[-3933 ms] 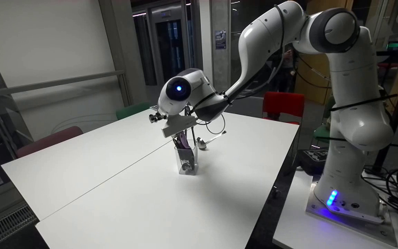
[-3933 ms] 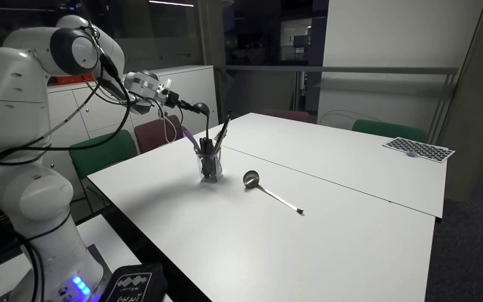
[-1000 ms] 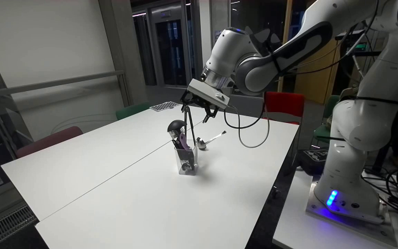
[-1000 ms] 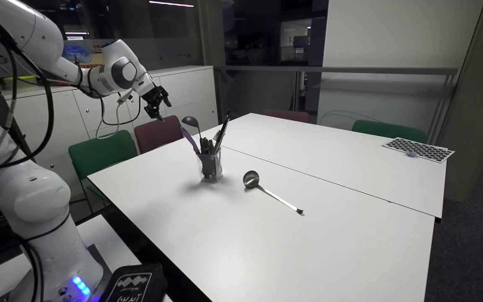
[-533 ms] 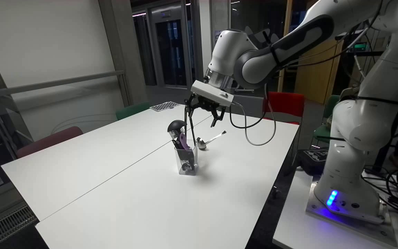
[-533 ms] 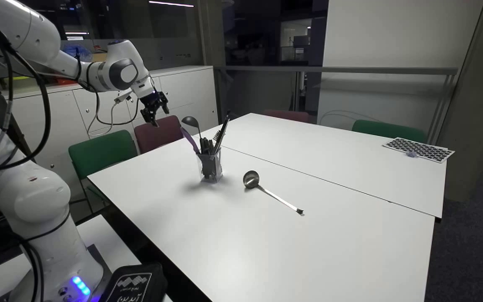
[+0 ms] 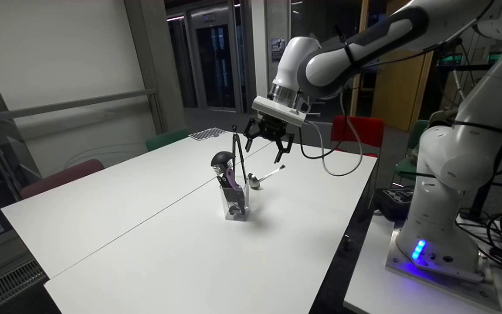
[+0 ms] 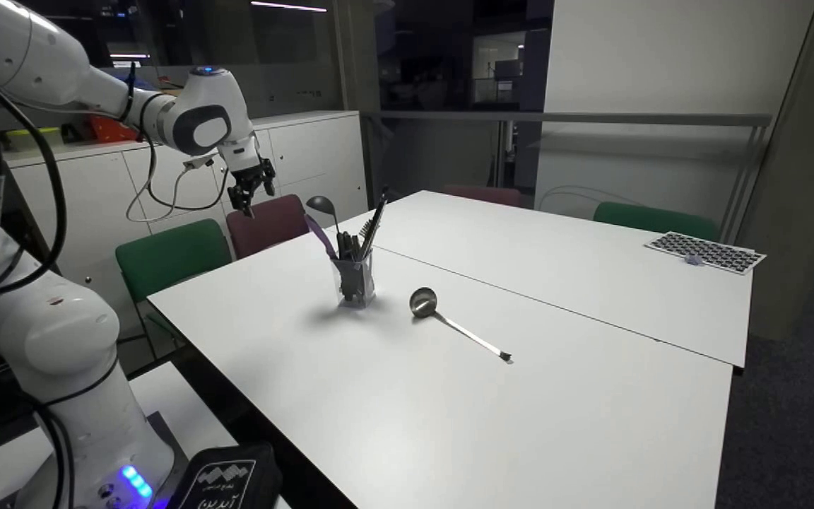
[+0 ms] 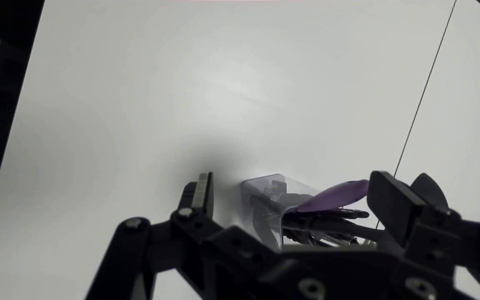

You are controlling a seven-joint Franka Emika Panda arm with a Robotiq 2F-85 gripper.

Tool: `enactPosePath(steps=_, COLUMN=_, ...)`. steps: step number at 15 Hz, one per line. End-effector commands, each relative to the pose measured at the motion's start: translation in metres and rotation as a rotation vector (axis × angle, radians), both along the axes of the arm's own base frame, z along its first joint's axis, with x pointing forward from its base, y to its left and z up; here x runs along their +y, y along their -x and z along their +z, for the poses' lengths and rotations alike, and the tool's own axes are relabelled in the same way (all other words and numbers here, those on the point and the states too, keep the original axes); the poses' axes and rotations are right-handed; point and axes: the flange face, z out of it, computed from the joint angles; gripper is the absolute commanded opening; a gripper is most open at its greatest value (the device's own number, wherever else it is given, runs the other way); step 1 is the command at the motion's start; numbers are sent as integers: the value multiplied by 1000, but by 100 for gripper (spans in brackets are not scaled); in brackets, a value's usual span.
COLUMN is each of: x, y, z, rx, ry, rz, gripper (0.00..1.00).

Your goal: Pick up the spoon and put it in the cup

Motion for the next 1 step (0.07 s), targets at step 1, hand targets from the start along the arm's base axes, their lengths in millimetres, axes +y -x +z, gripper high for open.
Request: enactPosePath(steps=1, x=1, y=0, z=0, rx=2, ry=1, rz=1, gripper=100)
